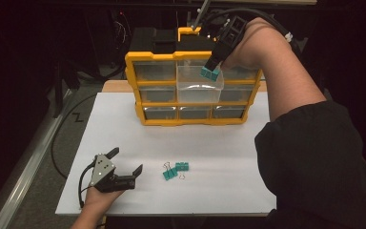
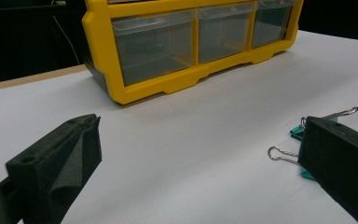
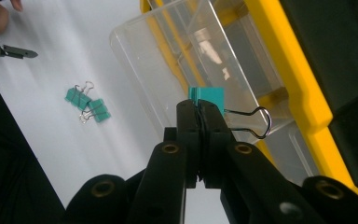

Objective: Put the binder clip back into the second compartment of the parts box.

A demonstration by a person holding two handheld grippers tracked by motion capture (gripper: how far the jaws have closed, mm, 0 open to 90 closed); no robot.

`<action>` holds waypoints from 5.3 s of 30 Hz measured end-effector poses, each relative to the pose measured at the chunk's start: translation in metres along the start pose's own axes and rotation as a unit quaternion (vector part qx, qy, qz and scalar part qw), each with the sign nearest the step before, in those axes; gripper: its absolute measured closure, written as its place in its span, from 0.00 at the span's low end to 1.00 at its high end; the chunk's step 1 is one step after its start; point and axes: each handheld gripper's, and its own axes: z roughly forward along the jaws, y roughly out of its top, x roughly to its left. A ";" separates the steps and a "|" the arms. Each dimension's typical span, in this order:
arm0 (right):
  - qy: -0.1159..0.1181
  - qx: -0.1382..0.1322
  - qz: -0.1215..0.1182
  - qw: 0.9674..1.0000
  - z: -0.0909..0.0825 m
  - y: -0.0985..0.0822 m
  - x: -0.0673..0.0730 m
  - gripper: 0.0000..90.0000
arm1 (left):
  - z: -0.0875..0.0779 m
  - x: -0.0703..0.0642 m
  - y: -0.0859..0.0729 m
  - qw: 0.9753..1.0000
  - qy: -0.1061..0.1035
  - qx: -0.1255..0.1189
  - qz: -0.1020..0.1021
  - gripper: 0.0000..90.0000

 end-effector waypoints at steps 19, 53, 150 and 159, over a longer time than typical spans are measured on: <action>0.007 0.009 0.016 1.000 0.003 -0.021 0.011 0.73 | 0.002 -0.002 0.000 1.000 -0.002 0.003 0.001 0.00; 0.041 0.036 -0.021 0.998 0.061 -0.072 0.070 0.61 | 0.002 -0.003 0.000 1.000 -0.002 0.006 0.007 0.00; 0.075 0.050 -0.033 0.995 0.260 -0.121 0.137 0.40 | 0.004 -0.005 0.000 1.000 -0.008 0.003 0.008 0.00; 0.082 0.035 -0.045 0.995 0.265 -0.104 0.141 0.44 | 0.004 -0.004 0.000 1.000 -0.008 0.005 0.007 0.00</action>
